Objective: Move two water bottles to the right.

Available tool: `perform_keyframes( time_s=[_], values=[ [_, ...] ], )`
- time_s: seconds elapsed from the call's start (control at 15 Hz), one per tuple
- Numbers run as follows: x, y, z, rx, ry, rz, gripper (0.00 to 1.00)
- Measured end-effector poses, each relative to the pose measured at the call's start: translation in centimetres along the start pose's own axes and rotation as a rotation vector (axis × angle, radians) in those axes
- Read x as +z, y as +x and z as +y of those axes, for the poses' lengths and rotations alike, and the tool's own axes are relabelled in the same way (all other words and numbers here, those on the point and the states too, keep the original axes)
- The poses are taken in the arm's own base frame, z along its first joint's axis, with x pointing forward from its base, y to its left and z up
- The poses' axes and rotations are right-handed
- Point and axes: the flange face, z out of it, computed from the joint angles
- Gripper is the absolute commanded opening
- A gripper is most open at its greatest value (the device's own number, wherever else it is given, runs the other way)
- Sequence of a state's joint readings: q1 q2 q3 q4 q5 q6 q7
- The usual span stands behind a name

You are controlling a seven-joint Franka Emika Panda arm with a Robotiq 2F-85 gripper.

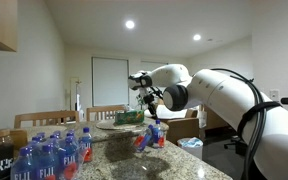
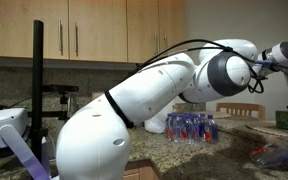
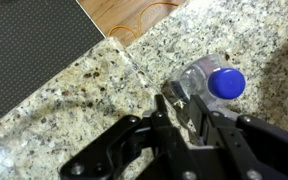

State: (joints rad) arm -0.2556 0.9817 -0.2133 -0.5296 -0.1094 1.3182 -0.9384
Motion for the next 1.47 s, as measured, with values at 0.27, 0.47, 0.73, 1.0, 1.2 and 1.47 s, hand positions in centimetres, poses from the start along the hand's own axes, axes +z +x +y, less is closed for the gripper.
perform_keyframes(
  time_s=[0.27,0.47,0.73,1.0,1.2,1.47],
  values=[
    [-0.3,-0.1,0.7,-0.093,-0.04,0.016,0.31],
    [-0.2,0.0,0.6,-0.097,-0.04,0.015,0.12],
    [-0.1,0.1,0.6,-0.098,-0.04,0.014,0.36],
    [-0.1,0.2,0.3,-0.103,-0.021,0.014,0.56],
    [-0.3,0.7,0.2,-0.118,-0.037,0.022,0.74],
    [-0.4,1.3,0.2,-0.171,-0.076,0.019,0.75]
  ],
)
